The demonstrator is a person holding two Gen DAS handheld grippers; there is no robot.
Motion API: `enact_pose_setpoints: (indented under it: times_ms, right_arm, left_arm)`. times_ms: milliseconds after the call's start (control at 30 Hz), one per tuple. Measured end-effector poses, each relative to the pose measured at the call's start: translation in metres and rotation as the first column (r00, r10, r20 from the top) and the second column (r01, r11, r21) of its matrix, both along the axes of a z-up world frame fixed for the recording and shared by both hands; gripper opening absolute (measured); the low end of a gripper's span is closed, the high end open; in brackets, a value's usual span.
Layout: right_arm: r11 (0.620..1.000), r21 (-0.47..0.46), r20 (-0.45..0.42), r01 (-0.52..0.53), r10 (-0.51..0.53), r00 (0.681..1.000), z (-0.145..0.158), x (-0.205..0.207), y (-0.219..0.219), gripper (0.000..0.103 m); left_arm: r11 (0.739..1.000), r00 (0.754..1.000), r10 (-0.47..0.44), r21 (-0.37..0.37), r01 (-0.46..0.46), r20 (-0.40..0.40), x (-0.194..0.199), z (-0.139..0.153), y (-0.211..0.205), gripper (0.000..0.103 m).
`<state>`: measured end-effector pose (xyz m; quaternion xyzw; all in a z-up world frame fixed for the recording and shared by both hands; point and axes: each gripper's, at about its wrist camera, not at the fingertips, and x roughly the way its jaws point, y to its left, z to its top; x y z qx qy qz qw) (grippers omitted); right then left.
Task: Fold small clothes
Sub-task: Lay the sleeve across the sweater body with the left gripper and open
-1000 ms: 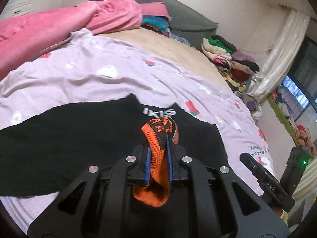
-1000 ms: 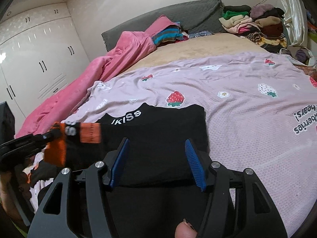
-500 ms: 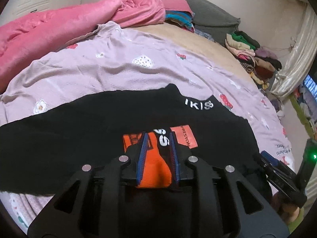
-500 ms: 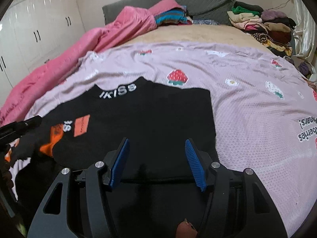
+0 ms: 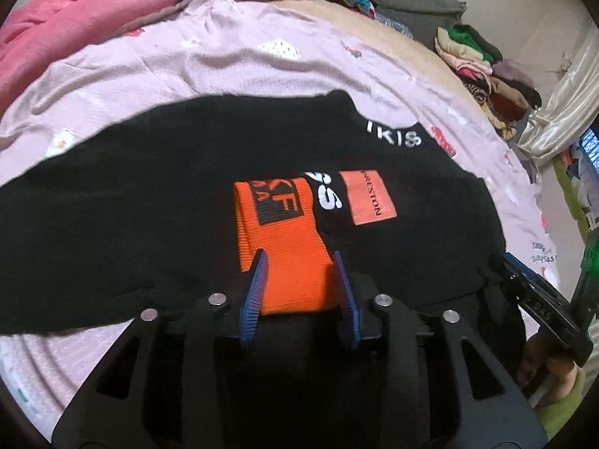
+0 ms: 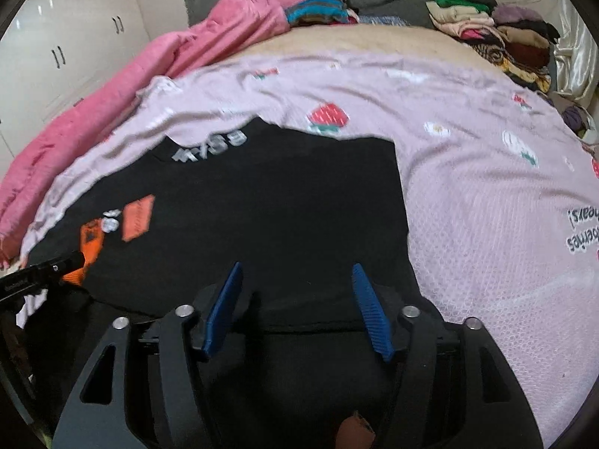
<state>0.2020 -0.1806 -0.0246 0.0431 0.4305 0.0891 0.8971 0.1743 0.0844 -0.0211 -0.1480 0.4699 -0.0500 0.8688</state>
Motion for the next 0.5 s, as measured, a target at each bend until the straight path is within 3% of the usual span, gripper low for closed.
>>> enact_pose_setpoints:
  times_ms: [133,167,333,500]
  right_arm:
    - [0.999,0.035,0.049,-0.018,0.016,0.999,0.021,-0.006,0.010,0.078]
    - [0.999,0.039,0.059,-0.023,0.021,0.998,0.025,-0.007,0.012,0.081]
    - [0.996,0.061,0.131,-0.070,0.062,0.990,0.048,-0.017,0.038,0.096]
    - [0.987,0.064,0.176,-0.147,0.134,0.975,0.065,-0.026,0.074,0.098]
  left_arm:
    - [0.999,0.999,0.022,0.036,-0.023,0.028,-0.011,0.017,0.012,0.059]
    - [0.999,0.999,0.026,0.041,-0.027,0.033,-0.011,0.020,0.013,0.060]
    - [0.993,0.994,0.083,0.074,-0.088,0.068,-0.026,0.036,0.036,0.089]
    - [0.980,0.982,0.160,0.099,-0.170,0.099,-0.047,0.048,0.069,0.093]
